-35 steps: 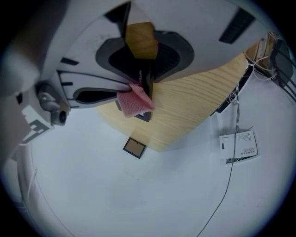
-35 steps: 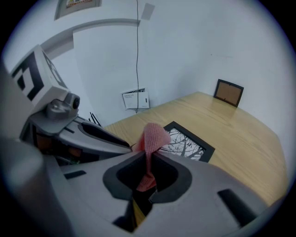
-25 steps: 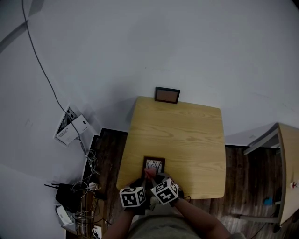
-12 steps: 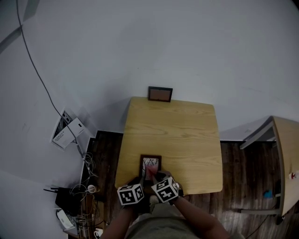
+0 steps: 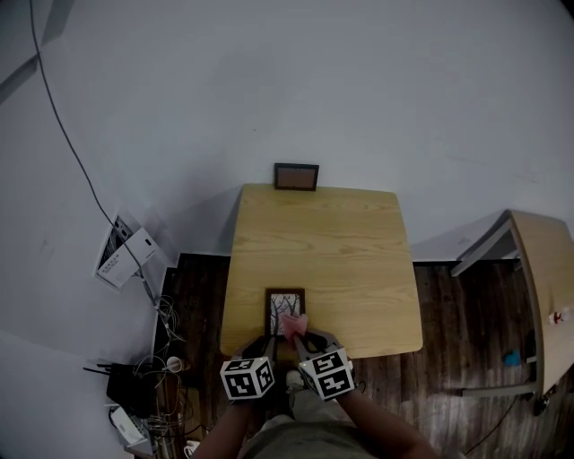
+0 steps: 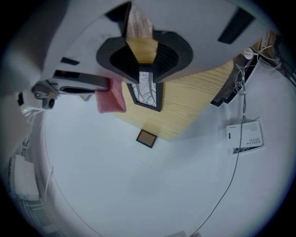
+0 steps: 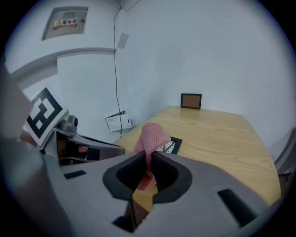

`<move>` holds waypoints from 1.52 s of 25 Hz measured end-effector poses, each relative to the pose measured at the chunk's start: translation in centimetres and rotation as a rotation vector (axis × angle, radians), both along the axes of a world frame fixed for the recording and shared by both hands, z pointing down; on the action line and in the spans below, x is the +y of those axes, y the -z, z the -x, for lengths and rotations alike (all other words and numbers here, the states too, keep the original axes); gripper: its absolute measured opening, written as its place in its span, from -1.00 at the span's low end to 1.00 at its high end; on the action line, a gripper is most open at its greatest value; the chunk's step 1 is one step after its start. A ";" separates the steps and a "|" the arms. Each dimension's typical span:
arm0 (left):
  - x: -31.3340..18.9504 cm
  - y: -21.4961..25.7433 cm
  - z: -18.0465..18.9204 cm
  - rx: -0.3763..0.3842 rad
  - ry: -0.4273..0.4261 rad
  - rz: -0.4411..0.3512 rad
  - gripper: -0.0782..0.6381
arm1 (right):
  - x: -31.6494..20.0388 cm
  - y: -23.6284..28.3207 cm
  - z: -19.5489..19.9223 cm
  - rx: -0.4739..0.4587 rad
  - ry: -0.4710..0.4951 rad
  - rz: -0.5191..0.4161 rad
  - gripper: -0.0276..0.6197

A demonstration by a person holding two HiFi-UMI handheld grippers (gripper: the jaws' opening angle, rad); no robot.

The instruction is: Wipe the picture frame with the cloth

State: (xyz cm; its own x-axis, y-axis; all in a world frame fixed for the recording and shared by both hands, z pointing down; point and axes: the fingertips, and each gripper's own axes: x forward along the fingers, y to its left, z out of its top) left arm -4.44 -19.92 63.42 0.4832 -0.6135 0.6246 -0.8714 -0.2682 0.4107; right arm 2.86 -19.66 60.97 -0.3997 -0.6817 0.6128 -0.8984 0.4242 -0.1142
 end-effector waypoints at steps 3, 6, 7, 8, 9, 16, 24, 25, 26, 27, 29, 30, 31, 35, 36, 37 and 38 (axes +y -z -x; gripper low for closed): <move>1.5 1.8 0.0 0.028 -0.025 -0.038 -0.62 | 1.8 1.8 -0.2 -0.034 -0.040 -0.032 -0.85; 3.2 3.7 0.4 0.028 -0.046 -0.085 -0.67 | 3.7 3.8 0.0 -0.066 -0.069 -0.061 -0.85; 3.8 4.3 0.6 0.024 -0.050 -0.100 -0.69 | 4.4 4.3 0.1 -0.074 -0.076 -0.071 -0.85; 4.4 4.8 0.8 0.021 -0.052 -0.112 -0.71 | 5.1 4.8 0.2 -0.081 -0.082 -0.080 -0.85; 5.1 5.2 1.0 0.018 -0.053 -0.122 -0.73 | 5.8 5.3 0.4 -0.088 -0.086 -0.090 -0.85; 10.2 7.1 2.7 0.050 -0.047 -0.136 -0.77 | 11.0 7.7 1.7 -0.123 -0.096 -0.142 -0.85; 16.2 9.0 3.9 0.077 -0.071 -0.153 -0.77 | 16.7 9.5 3.2 -0.148 -0.075 -0.173 -0.85; 16.8 9.3 3.9 0.080 -0.075 -0.158 -0.77 | 17.3 9.7 3.3 -0.151 -0.071 -0.177 -0.85; 17.4 9.6 4.0 0.083 -0.078 -0.163 -0.77 | 17.8 9.9 3.4 -0.154 -0.068 -0.181 -0.85; 17.8 9.8 4.0 0.085 -0.081 -0.170 -0.77 | 18.3 10.1 3.5 -0.158 -0.067 -0.185 -0.85; 18.7 10.3 4.1 0.090 -0.085 -0.180 -0.77 | 19.2 10.4 3.5 -0.162 -0.067 -0.194 -0.85; 19.1 10.5 4.1 0.093 -0.087 -0.184 -0.77 | 19.6 10.5 3.6 -0.163 -0.068 -0.196 -0.85; 19.5 10.6 4.2 0.096 -0.088 -0.187 -0.77 | 20.1 10.5 3.7 -0.165 -0.067 -0.198 -0.85; 20.5 11.0 4.2 0.102 -0.092 -0.199 -0.77 | 21.3 10.6 3.7 -0.167 -0.065 -0.205 -0.85; 20.6 11.1 4.3 0.102 -0.092 -0.201 -0.77 | 21.5 10.7 3.8 -0.166 -0.065 -0.209 -0.85; 20.7 11.1 4.4 0.102 -0.093 -0.202 -0.77 | 21.6 10.8 3.8 -0.163 -0.066 -0.212 -0.85; 20.8 11.2 4.4 0.102 -0.093 -0.203 -0.77 | 21.7 10.9 3.8 -0.159 -0.068 -0.217 -0.85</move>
